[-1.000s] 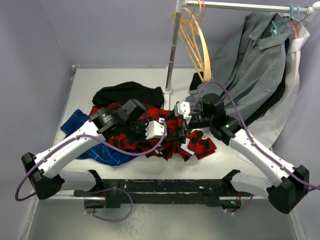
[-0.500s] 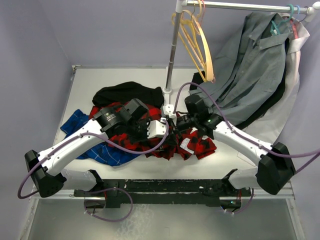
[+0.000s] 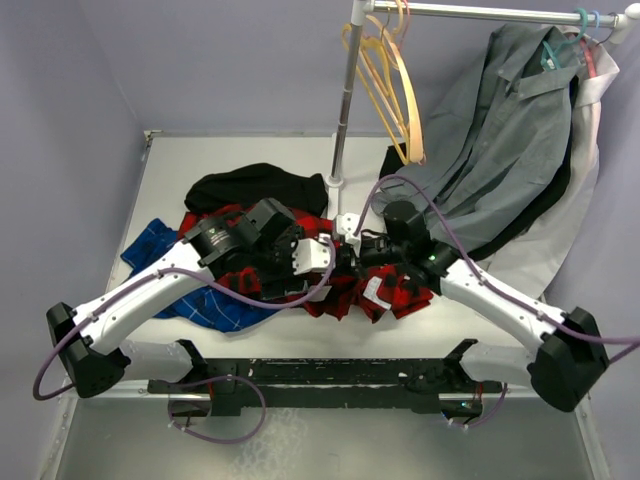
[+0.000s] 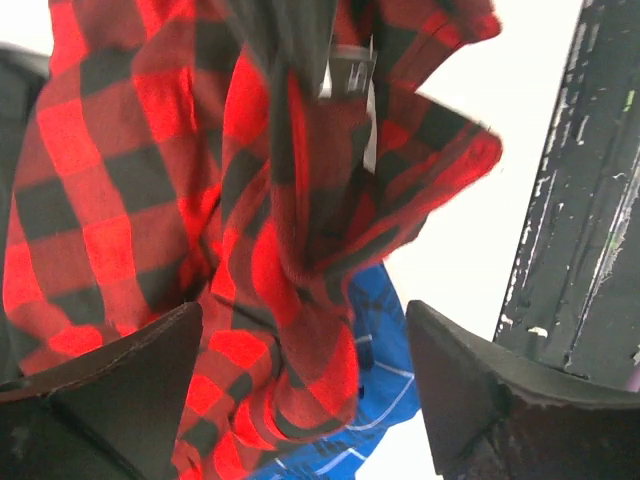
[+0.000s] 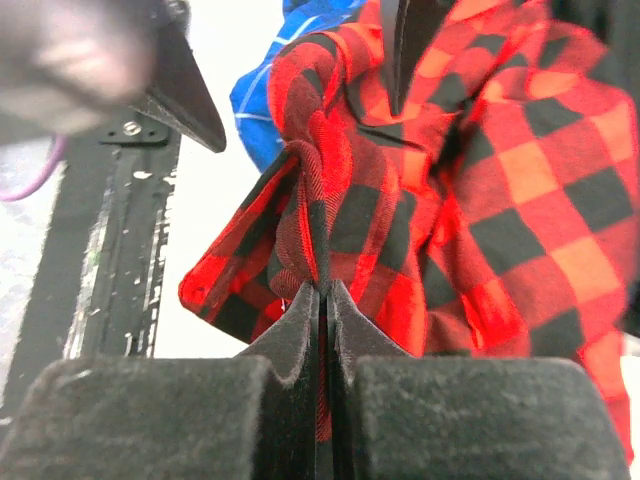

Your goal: Place the shirt on the hanger

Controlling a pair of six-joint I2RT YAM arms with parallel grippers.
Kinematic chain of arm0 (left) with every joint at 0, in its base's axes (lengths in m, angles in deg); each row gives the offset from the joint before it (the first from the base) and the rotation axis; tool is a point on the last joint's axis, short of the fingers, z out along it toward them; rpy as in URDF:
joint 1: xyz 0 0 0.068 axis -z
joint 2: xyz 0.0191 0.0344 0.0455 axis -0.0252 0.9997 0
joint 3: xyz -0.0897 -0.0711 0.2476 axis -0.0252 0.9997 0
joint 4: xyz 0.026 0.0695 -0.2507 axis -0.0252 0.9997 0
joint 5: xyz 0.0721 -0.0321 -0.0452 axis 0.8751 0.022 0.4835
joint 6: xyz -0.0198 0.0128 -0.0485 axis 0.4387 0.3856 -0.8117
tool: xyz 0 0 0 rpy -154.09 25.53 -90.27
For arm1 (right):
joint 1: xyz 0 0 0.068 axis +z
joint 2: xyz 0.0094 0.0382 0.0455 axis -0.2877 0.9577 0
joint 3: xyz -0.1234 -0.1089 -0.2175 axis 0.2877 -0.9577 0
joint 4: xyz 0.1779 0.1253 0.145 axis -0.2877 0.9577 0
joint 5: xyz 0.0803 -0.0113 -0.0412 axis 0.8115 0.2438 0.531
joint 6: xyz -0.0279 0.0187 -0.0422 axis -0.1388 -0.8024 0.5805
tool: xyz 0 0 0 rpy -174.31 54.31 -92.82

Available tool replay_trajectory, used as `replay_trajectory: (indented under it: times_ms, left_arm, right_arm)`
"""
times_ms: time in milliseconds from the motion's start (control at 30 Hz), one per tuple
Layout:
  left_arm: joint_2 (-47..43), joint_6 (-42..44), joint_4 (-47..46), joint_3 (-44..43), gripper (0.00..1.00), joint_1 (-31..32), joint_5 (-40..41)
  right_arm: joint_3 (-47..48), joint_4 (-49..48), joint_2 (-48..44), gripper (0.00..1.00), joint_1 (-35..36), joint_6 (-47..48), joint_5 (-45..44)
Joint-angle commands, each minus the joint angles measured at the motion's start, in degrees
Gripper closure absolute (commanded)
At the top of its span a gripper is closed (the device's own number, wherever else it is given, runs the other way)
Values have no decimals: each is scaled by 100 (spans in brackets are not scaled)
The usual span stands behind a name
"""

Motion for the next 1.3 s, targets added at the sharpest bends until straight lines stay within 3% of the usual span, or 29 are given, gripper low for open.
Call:
replay_trajectory:
  times_ms: [0,67,433,500,567,600,633,700,733,867,1067,1200,1267]
  left_arm:
    - [-754,37,-387,368,6,-119,758]
    - [-1080,115,-438,509,0,-196,912]
    - [-1379,336,-1310,1718,0,-293,1855]
    - [-1414,421,-1592,1936,4,-293,2080]
    - [-1439,534,-2092,2253,16,-294,2488]
    - [-1470,621,-2387,2408,28,-293,2772]
    - [-1519,745,-2645,2540,48,-310,3035]
    - [-1674,982,-3007,2696,97,-427,3249]
    - [-1776,1068,-3076,2705,100,-537,3191]
    - [-2055,1166,-2828,2409,100,-1015,2610]
    - [-2375,892,-1609,1340,100,-1245,1676]
    - [-2385,864,-1031,329,100,-1425,1237]
    - [-2281,859,-901,-219,100,-1474,1220]
  right_arm:
    - [-200,-410,-759,100,-29,-62,-1315]
    - [-258,-457,-1007,100,-48,-75,-1639]
    - [-164,-532,-1181,100,-86,-134,-1857]
    - [-160,-538,-1221,100,-83,-146,-1856]
    - [-159,-518,-1305,100,-82,-145,-1901]
    - [-160,-492,-1364,100,-84,-149,-1941]
    - [-156,-458,-1437,100,-88,-148,-1995]
    - [-160,-392,-1630,100,-83,-188,-2133]
    - [-174,-377,-1741,100,-82,-246,-2226]
    - [-341,-827,-2329,100,-83,-864,-2942]
    - [-321,-1076,-3104,100,8,-1833,-2863]
    - [303,-825,-3188,100,314,-2037,-2962]
    - [1145,-503,-2933,100,514,-2053,-3287]
